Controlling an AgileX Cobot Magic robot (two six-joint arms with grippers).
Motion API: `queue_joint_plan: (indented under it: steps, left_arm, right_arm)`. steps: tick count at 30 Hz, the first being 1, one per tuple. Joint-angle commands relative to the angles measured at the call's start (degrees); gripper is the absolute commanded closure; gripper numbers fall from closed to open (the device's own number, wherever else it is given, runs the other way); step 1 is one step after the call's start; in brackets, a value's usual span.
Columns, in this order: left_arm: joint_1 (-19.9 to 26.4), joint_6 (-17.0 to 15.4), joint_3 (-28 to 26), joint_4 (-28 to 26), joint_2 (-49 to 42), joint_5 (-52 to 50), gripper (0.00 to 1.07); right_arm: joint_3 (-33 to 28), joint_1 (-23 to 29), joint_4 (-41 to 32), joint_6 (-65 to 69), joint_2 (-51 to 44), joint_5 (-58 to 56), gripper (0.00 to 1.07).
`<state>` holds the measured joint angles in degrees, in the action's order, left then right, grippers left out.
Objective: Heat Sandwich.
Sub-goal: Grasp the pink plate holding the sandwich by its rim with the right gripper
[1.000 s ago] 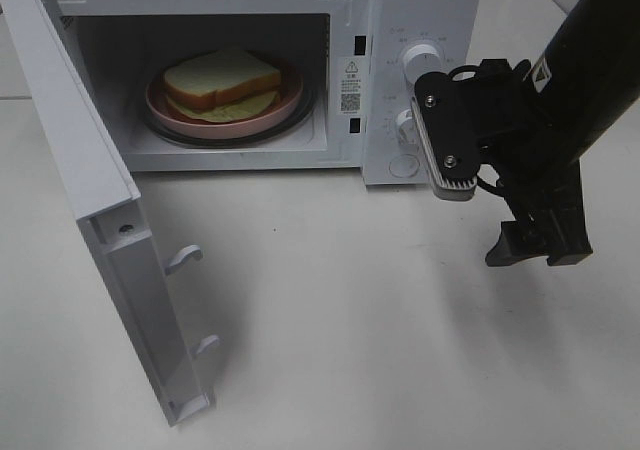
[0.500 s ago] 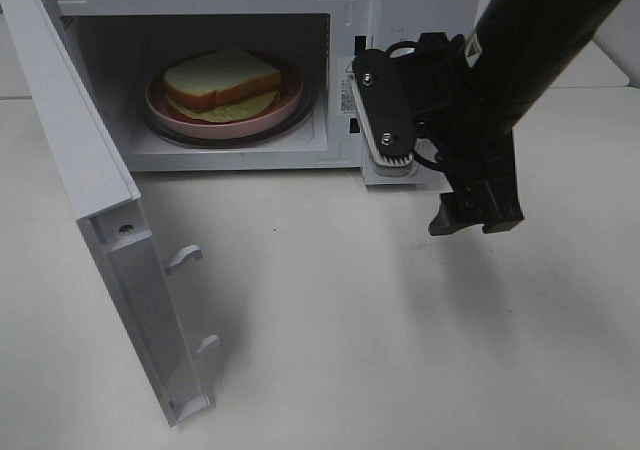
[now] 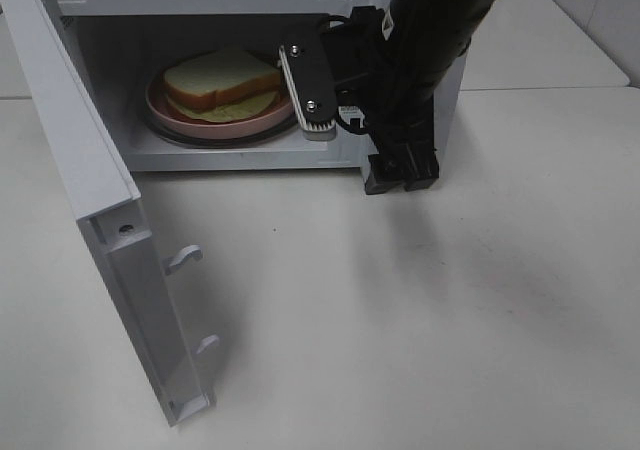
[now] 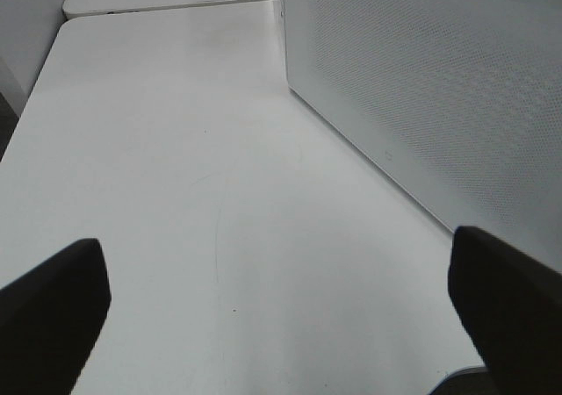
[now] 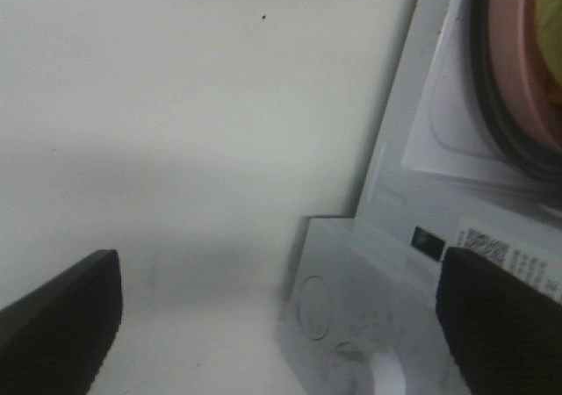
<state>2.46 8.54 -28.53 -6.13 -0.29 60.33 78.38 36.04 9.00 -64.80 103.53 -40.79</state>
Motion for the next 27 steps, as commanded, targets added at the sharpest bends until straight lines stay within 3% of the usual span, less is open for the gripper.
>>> queue_joint_plan:
  steps: [1,27]
  left_arm:
    - [-0.06,0.00,0.17,-0.23,-1.49,-0.69,0.05]
    - [-0.06,0.00,0.17,-0.23,-1.49,-0.69,0.05]
  right_arm:
    - [2.81,0.97,0.63,0.11,2.06,1.72,0.16]
    - [26.53,2.98,-0.40,0.57,24.12,2.58,0.21]
